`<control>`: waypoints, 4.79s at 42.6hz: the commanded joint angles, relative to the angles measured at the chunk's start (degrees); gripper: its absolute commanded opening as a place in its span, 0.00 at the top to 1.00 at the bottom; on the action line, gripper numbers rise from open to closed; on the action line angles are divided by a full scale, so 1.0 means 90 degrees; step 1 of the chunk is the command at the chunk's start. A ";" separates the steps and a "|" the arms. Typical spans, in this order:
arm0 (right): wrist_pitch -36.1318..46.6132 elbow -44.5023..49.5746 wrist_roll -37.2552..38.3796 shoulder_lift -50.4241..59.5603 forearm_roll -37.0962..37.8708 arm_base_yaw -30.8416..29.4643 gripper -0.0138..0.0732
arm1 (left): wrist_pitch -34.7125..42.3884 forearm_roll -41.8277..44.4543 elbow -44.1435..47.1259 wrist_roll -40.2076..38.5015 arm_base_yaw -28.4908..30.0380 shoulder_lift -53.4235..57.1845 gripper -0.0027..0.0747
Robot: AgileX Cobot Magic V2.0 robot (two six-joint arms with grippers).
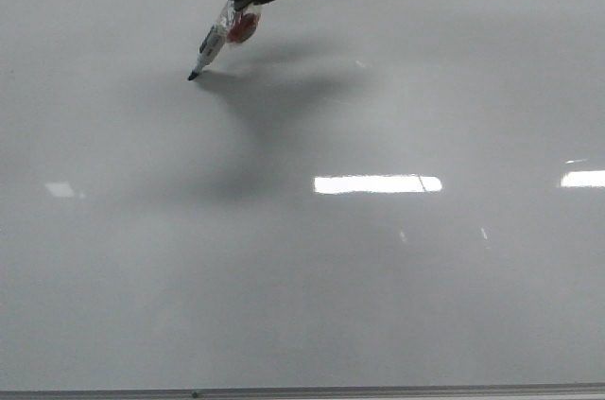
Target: Write number 7 on whiteboard
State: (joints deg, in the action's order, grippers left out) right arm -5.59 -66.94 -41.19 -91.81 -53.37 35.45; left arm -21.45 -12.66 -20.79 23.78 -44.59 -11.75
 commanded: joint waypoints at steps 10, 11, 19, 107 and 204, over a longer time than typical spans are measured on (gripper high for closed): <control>0.1066 0.0913 -0.0079 0.1130 0.0198 -0.0341 0.91 | 0.0513 -0.0105 -0.0179 -0.0060 0.0004 -0.0060 0.99; 0.1050 0.0980 -0.0079 0.1204 0.0198 -0.0426 0.91 | 0.0513 -0.0105 -0.0179 -0.0060 0.0004 -0.0060 0.99; 0.0905 0.1489 -0.0079 0.1634 0.0198 -0.0970 0.91 | 0.0513 -0.0105 -0.0179 -0.0060 0.0004 -0.0060 0.99; -0.5281 -0.0606 -0.0974 0.1467 0.0746 0.1068 0.91 | -0.1171 -0.1632 -0.1575 0.0880 -0.0009 -0.3684 0.33; -0.1322 0.5447 -0.0036 0.9028 0.0794 -0.3708 0.92 | 0.1992 0.1693 -0.0981 -0.2396 0.5202 -0.4961 0.99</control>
State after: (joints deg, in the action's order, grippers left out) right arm -23.83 -16.59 -41.76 -10.70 -44.75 2.55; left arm -12.54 3.13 -28.15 2.79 2.17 -52.69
